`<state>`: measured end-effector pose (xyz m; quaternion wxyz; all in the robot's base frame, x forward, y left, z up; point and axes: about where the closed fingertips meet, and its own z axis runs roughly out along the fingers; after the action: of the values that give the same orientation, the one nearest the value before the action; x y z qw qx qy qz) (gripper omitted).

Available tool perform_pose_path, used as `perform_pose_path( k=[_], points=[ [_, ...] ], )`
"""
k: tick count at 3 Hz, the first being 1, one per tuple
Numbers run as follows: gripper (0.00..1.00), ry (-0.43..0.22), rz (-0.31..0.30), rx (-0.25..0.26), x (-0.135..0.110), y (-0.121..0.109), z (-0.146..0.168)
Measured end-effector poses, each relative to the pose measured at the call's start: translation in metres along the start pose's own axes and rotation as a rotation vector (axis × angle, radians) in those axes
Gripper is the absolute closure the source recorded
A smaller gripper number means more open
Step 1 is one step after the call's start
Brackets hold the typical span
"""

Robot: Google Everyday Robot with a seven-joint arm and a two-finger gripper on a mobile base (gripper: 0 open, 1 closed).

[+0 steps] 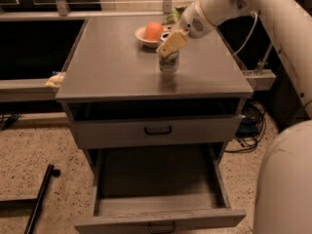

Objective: Pick 7up can from middle drawer and place on counter

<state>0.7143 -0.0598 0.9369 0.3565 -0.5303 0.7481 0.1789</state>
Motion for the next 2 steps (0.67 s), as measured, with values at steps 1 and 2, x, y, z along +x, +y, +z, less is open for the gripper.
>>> perform_pose_path(
  k=[1, 2],
  points=[
    [1.0, 0.01, 0.058, -0.026, 0.011, -0.007, 0.012],
    [1.0, 0.013, 0.105, -0.05, 0.023, -0.008, 0.022]
  ],
)
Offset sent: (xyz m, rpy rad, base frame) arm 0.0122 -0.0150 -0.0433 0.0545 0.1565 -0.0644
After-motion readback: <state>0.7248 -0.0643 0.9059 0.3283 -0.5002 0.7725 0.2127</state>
